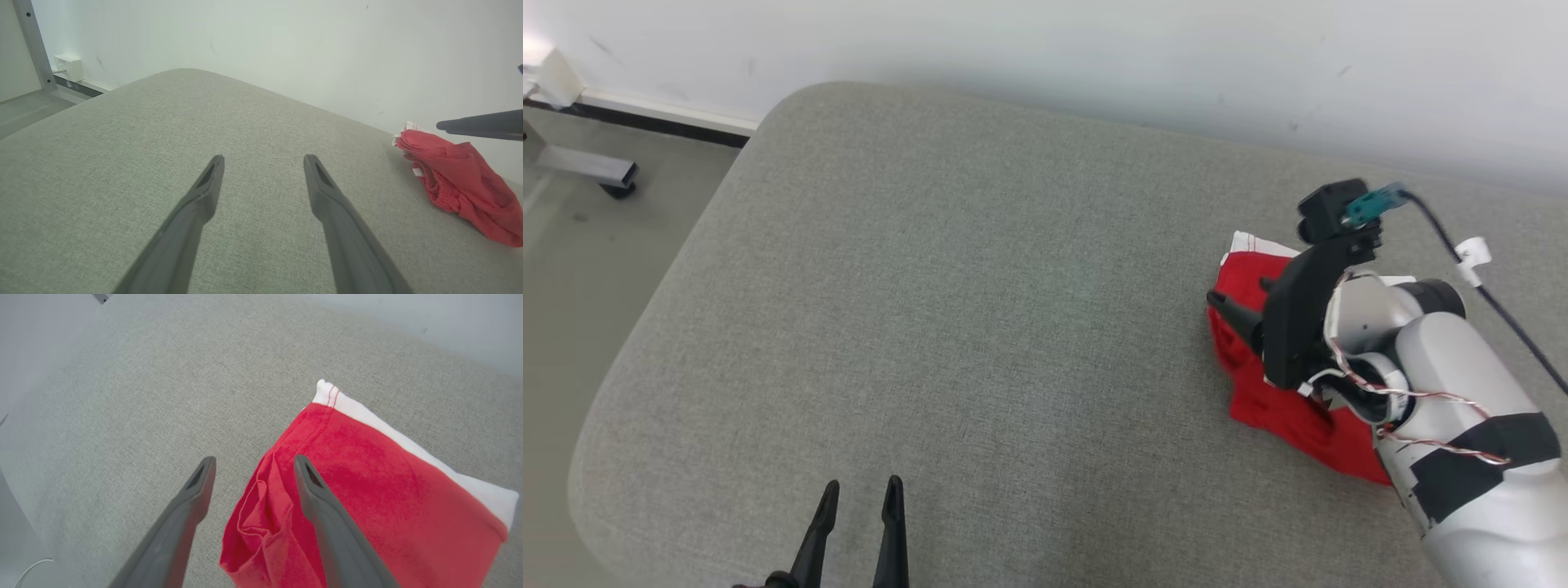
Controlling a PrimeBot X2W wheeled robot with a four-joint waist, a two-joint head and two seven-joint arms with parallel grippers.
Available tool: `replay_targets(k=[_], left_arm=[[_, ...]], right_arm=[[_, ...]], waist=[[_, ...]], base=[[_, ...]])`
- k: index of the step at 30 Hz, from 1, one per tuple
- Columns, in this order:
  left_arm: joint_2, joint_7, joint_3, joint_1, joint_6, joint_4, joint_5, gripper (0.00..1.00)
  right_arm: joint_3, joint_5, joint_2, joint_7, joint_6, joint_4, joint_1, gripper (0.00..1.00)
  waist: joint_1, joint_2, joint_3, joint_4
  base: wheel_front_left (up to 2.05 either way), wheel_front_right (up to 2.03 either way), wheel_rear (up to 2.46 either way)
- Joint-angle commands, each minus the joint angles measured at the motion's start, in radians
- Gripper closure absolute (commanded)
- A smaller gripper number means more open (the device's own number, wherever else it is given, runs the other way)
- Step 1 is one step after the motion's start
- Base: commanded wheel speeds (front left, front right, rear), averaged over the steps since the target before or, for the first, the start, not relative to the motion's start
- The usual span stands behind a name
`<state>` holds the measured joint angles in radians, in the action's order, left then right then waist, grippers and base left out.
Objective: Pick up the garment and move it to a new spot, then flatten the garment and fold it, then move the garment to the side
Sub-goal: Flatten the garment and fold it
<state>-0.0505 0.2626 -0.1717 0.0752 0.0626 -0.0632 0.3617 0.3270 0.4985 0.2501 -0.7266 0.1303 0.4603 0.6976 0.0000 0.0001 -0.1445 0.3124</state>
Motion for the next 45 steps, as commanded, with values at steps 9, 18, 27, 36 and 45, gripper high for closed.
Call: replay_targets(k=[9,18,27,36,45], left_arm=[[0.000,0.002,0.025,0.032,0.005,0.007,-0.026,0.00],[0.000,0.002,0.029,0.039,0.011,0.007,-0.035,0.00],[0.001,0.002,0.035,0.026,0.015,0.008,-0.035,0.00],[0.001,0.002,0.030,0.008,0.019,0.002,-0.031,0.00],[0.001,0.002,0.041,0.027,0.010,0.003,-0.034,0.00]], right_arm=[[-0.142,0.013,0.082,0.190,0.000,-0.032,-0.062,0.00],[-0.186,-0.072,0.091,0.451,0.000,0.029,-0.199,0.00],[-0.061,-0.126,0.000,0.664,0.000,0.105,-0.223,0.00],[0.097,-0.128,-0.091,0.782,0.000,0.276,-0.207,1.00],[0.224,-0.069,-0.115,0.817,0.000,0.365,-0.205,1.00]], waist=[[0.0000,-0.0001,0.049,-0.043],[0.0000,-0.0001,0.058,-0.060],[0.0000,-0.0001,0.039,-0.063],[0.0000,-0.0001,0.023,-0.042],[0.0000,-0.0001,0.036,-0.053]], base=[[0.00,0.00,0.00],[0.00,0.00,0.00],[0.00,0.00,0.00],[0.00,0.00,0.00],[0.00,0.00,0.00]])
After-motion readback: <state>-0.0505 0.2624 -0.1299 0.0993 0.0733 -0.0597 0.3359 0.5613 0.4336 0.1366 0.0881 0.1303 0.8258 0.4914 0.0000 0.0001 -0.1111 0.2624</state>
